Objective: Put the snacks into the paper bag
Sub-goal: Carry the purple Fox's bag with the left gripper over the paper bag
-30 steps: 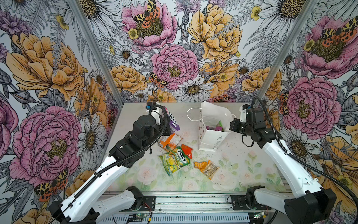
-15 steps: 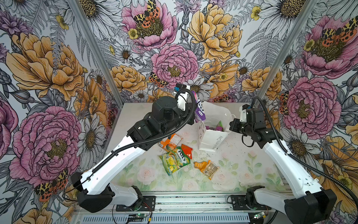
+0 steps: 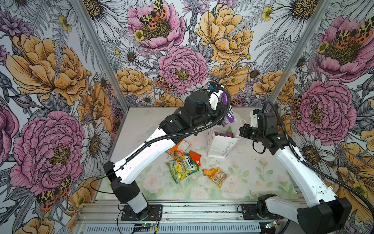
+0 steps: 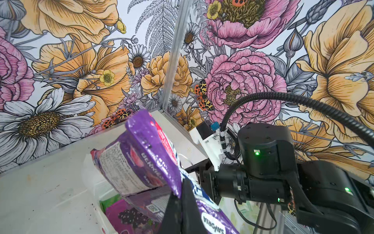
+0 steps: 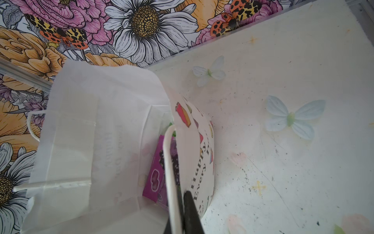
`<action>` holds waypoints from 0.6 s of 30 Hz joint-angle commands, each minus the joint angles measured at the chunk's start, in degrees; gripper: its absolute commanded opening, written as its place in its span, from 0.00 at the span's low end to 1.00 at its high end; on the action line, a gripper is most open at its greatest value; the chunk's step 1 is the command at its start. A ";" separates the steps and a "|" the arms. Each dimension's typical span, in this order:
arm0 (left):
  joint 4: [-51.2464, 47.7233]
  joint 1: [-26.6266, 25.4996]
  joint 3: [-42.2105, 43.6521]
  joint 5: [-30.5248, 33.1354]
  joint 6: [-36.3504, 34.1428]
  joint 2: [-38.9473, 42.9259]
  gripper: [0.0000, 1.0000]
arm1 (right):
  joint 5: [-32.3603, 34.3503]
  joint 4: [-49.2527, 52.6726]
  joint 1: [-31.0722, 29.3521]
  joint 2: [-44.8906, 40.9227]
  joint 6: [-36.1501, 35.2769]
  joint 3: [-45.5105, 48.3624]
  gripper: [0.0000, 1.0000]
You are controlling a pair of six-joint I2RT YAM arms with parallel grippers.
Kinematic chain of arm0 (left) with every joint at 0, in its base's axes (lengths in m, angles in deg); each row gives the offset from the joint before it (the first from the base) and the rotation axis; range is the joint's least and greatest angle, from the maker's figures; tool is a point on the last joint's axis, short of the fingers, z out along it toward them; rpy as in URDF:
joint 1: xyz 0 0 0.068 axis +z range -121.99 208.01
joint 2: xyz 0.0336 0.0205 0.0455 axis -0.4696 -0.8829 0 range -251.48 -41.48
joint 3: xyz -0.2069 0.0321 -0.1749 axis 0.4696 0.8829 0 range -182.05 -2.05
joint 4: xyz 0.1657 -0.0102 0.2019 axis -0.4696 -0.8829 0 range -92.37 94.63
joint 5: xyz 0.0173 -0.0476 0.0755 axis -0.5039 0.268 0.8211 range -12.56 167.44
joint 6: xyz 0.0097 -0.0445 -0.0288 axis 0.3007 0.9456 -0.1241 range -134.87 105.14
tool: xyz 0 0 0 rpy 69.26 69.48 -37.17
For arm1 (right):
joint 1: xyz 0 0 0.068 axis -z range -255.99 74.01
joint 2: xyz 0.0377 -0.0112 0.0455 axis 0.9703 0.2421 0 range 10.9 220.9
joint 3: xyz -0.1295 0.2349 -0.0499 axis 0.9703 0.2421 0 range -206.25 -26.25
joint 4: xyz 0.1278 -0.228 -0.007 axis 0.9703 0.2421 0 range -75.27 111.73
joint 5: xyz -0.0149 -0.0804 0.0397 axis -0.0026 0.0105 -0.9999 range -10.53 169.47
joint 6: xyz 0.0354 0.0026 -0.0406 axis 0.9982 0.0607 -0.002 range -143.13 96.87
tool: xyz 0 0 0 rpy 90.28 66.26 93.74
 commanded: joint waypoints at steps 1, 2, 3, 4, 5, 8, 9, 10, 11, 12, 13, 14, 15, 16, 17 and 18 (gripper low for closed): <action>1.92 -0.23 -2.88 -2.19 0.40 -1.19 0.00 | -0.78 -0.25 0.34 -2.02 0.07 -1.00 0.00; 1.84 -0.23 -3.11 -2.39 0.67 -1.74 0.00 | -0.76 -0.24 0.41 -2.01 -0.02 -0.88 0.00; 1.72 -0.21 -3.24 -2.53 0.92 -2.24 0.00 | -0.76 -0.23 0.33 -2.05 0.01 -0.78 0.00; 1.37 -0.25 -3.50 -2.43 1.21 -2.79 0.00 | -0.76 -0.28 0.36 -2.07 0.01 -0.76 0.00; 0.69 -0.12 -4.04 -2.08 1.54 -3.45 0.00 | -0.76 -0.23 0.33 -2.03 0.01 -0.74 0.00; -1.98 0.27 -5.75 -1.18 2.37 -5.58 0.00 | -0.75 -0.31 0.33 -1.99 -0.07 -0.69 0.00; -2.79 0.40 -6.26 -1.17 2.83 -6.23 0.00 | -0.76 -0.41 0.36 -1.99 -0.07 -0.69 0.00; -3.37 0.58 -6.41 -1.33 3.25 -6.74 0.00 | -0.72 -0.43 0.33 -1.90 -0.10 -0.69 0.00; -3.77 0.76 -6.49 -1.52 3.72 -7.17 0.00 | -0.68 -0.42 0.34 -1.91 -0.16 -0.69 0.00; -4.42 0.97 -6.67 -1.50 4.33 -7.63 0.00 | -0.67 -0.40 0.39 -1.93 -0.23 -0.69 0.00; -5.09 1.23 -6.88 -1.57 4.82 -8.14 0.00 | -0.68 -0.40 0.35 -1.99 -0.17 -0.69 0.00; -5.90 1.55 -7.23 -1.61 5.49 -8.75 0.00 | -0.74 -0.49 0.33 -2.00 -0.13 -0.61 0.00; -6.53 1.85 -7.50 -1.76 5.99 -9.24 0.00 | -0.60 -0.49 0.36 -1.96 -0.16 -0.60 0.00; -7.27 2.22 -7.95 -2.13 6.61 -9.36 0.00 | -0.58 -0.49 0.38 -1.85 -0.16 -0.52 0.00; -8.10 2.57 -8.44 -2.30 7.16 -11.28 0.00 | -0.58 -0.53 0.37 -1.89 -0.10 -0.47 0.00; -9.02 2.98 -9.06 -2.29 7.75 -12.17 0.00 | -0.58 -0.51 0.35 -1.88 -0.08 -0.41 0.00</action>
